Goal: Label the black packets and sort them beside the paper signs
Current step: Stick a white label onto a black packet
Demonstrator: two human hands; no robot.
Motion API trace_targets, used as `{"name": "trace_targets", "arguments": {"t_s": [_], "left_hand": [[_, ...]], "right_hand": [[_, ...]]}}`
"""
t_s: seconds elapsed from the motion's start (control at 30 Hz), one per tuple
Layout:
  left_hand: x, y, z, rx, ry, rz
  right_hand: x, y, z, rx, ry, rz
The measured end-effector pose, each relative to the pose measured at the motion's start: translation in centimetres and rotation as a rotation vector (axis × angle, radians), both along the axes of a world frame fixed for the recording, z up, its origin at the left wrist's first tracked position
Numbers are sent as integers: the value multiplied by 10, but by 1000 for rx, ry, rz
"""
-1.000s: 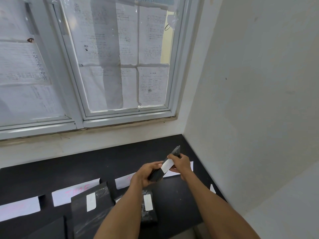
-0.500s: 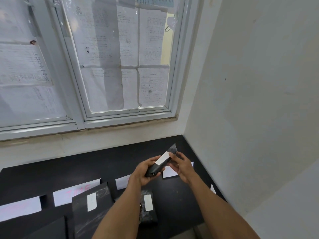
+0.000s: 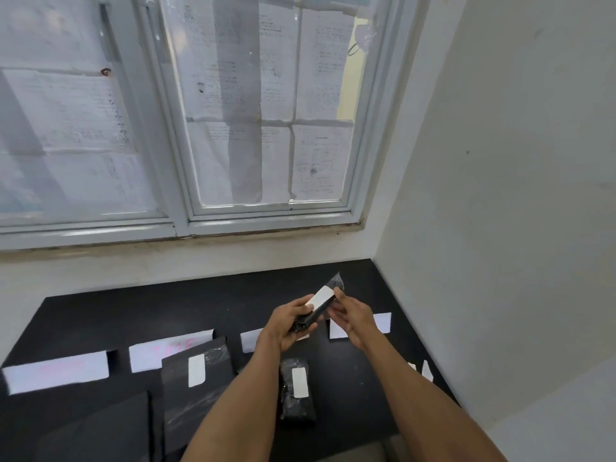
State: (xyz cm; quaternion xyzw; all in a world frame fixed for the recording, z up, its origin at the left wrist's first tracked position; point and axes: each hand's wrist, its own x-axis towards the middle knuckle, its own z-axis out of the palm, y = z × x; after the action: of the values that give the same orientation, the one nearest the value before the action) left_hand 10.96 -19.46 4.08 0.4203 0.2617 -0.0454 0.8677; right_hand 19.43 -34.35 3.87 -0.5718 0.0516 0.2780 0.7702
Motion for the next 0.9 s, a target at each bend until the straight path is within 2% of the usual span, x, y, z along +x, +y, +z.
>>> {"name": "trace_targets", "arguments": {"t_s": [0.1, 0.27, 0.4, 0.53, 0.63, 0.73, 0.83, 0.9], "left_hand": [[-22, 23, -3, 69, 43, 93], [-87, 85, -6, 225, 138, 119], [-155, 139, -24, 278, 317, 213], [-226, 186, -55, 371, 477, 300], [-270, 210, -78, 498, 543, 366], [-307, 232, -100, 650, 696, 398], [-328, 247, -114, 707, 854, 465], [-335, 253, -118, 668, 892, 520]], "right_hand": [[-17, 37, -3, -148, -7, 221], [-66, 117, -23, -228, 0, 371], [-117, 180, -47, -332, 27, 491], [-164, 229, -76, -565, -95, 655], [-181, 246, -94, -802, -319, 644], [-195, 254, -107, -1008, -440, 612], [-205, 259, -108, -1073, -423, 485], [-214, 265, -106, -1102, -562, 369]]}}
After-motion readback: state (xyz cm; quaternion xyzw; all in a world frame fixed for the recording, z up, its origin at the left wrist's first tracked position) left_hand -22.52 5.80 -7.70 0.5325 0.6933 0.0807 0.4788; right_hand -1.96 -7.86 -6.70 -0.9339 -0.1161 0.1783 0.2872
